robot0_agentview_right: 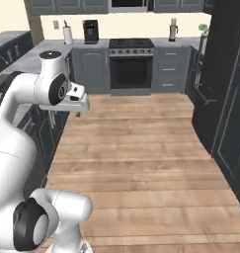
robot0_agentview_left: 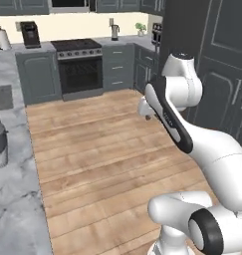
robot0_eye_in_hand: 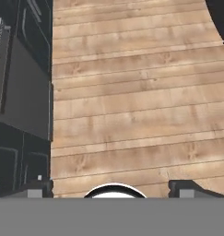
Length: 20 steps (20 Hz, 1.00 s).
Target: Navigate to the fridge.
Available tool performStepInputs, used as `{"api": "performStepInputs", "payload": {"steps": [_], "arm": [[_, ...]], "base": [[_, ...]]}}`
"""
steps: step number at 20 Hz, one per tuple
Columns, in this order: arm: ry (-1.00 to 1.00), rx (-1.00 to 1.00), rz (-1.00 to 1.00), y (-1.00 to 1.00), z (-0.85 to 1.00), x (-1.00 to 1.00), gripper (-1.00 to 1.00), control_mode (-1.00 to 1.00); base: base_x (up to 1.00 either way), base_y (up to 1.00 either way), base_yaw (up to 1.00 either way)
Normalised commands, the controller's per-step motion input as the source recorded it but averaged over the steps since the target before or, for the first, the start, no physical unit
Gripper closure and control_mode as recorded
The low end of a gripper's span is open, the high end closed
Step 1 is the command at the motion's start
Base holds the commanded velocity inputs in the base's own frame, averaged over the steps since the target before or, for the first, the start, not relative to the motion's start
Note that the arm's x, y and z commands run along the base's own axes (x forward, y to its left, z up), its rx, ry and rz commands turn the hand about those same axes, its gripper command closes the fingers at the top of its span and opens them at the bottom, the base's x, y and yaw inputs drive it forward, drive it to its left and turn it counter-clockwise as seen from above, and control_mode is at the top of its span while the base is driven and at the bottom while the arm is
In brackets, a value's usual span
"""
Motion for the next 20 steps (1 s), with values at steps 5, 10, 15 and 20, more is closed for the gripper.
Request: {"api": "performStepInputs", "payload": {"steps": [5,10,15,20], "arm": [[0.0,0.0,0.0,0.0,0.0,0.0,-1.0,1.0],[0.0,0.0,0.0,0.0,0.0,0.0,-1.0,1.0],[0.0,0.0,0.0,0.0,0.0,0.0,-1.0,1.0],[0.0,0.0,0.0,0.0,0.0,0.0,-1.0,1.0]], "base": [[0.5,0.07,-0.63],[0.87,0.12,-0.46],[0.99,0.02,-0.24],[1.0,0.0,0.0]]}}
